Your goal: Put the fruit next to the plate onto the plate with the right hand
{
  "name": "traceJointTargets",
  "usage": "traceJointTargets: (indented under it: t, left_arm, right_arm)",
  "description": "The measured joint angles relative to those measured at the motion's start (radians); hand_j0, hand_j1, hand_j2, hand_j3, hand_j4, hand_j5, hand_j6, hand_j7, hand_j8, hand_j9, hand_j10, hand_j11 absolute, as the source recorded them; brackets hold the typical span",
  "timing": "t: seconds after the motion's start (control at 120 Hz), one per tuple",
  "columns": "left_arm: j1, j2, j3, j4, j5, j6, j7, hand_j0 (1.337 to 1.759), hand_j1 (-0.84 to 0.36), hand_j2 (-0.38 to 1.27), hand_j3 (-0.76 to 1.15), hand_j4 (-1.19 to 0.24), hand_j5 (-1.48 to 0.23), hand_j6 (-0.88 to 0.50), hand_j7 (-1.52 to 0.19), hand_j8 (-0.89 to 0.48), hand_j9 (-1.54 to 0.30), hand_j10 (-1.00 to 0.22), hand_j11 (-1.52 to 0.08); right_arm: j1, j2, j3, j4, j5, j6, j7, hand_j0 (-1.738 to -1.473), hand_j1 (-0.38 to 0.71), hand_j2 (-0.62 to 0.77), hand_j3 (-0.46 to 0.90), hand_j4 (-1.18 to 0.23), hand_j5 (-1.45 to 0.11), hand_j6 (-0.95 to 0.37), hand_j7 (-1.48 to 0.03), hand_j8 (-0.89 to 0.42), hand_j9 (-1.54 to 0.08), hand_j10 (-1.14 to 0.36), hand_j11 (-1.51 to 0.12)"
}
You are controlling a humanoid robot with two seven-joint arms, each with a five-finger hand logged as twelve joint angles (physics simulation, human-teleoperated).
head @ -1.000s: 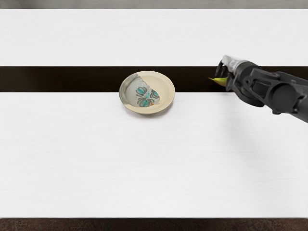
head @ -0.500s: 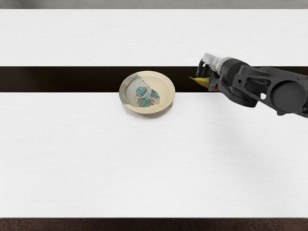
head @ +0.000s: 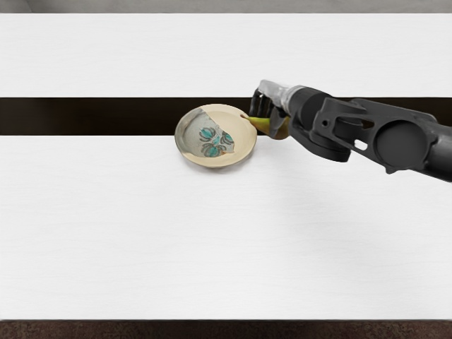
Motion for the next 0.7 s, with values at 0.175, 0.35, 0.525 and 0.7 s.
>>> traceJointTargets:
  t: [0.175,0.35,0.525,0.7]
  left_arm:
    - [0.0,0.0,0.0,0.0,0.0,0.0,0.0,1.658,0.35,0.0,0.0,0.0,0.0,0.0,0.0,0.0,0.0,0.0,0.0]
    - [0.0,0.0,0.0,0.0,0.0,0.0,0.0,1.658,0.35,0.0,0.0,0.0,0.0,0.0,0.0,0.0,0.0,0.0,0.0]
    - [0.0,0.0,0.0,0.0,0.0,0.0,0.0,1.658,0.35,0.0,0.0,0.0,0.0,0.0,0.0,0.0,0.0,0.0,0.0]
    - [0.0,0.0,0.0,0.0,0.0,0.0,0.0,1.658,0.35,0.0,0.0,0.0,0.0,0.0,0.0,0.0,0.0,0.0,0.0]
  right_arm:
    - [0.011,0.033,0.013,0.0,0.0,-0.001,0.0,-1.658,0.29,0.34,0.0,-0.67,-0.87,-0.63,-0.87,-0.58,-0.88,-0.53,-0.86]
    - [0.015,0.064,0.029,-0.001,-0.001,-0.002,0.0,-1.658,0.29,0.34,0.0,-0.67,-0.87,-0.63,-0.87,-0.59,-0.88,-0.54,-0.87]
    - [0.015,0.113,0.033,-0.005,-0.001,-0.013,0.0,-1.658,0.28,0.35,0.0,-0.67,-0.89,-0.64,-0.88,-0.58,-0.89,-0.54,-0.88]
    - [0.014,0.164,0.032,-0.017,-0.002,-0.022,0.0,-1.657,0.29,0.36,0.0,-0.68,-0.89,-0.64,-0.88,-0.59,-0.89,-0.54,-0.88]
